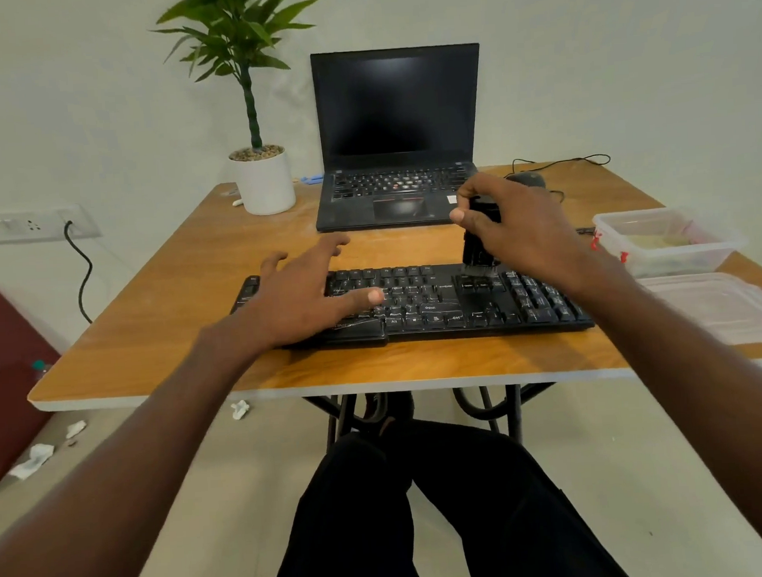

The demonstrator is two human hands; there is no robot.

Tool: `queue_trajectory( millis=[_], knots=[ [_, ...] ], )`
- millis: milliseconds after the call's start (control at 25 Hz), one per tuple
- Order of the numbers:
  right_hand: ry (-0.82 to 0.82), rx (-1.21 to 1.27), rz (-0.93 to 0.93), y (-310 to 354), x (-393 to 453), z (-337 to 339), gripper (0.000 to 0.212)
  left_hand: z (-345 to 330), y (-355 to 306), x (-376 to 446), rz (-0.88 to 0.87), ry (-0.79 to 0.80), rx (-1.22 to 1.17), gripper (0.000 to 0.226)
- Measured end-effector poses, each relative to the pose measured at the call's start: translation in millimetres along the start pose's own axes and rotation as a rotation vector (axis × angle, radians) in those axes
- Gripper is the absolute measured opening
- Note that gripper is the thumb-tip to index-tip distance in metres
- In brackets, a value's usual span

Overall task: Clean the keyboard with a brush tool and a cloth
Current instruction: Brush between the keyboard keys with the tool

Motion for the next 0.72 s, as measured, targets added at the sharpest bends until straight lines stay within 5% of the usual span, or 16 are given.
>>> queue_trajectory(
  millis=[120, 320, 440, 720],
  knots=[
    [-0.048, 0.079, 0.02, -5.6, -19.6, 0.6, 0.012, -30.3, -37.1, -11.6, -0.091, -0.053, 0.115, 0.104],
    [-0.19, -0.071, -0.006, -23.8, -31.5, 18.9, 0.024, -35.9, -54.5, -32.1, -0.223, -0.45, 0.21, 0.061],
    [-0.208, 0.141, -0.091, -33.4, -32.6, 11.9, 0.047, -37.8, -55.0, -31.5, -0.236, -0.449, 0.228, 0.064],
    [-0.166, 0.078, -0.064, -40.9, -34.0, 18.6, 0.044, -39.3, -54.3, -28.9, -0.221, -0.43, 0.233, 0.066]
  ],
)
Point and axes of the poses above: each hand's wrist, its own x-axis towards the middle knuckle, its own z-axis out of the back of the hand, y = z × x, the point moved 10 cm from there along x, towards the middle knuckle, and after that the axes turned 13 degrees about z, right-handed, at the moved point
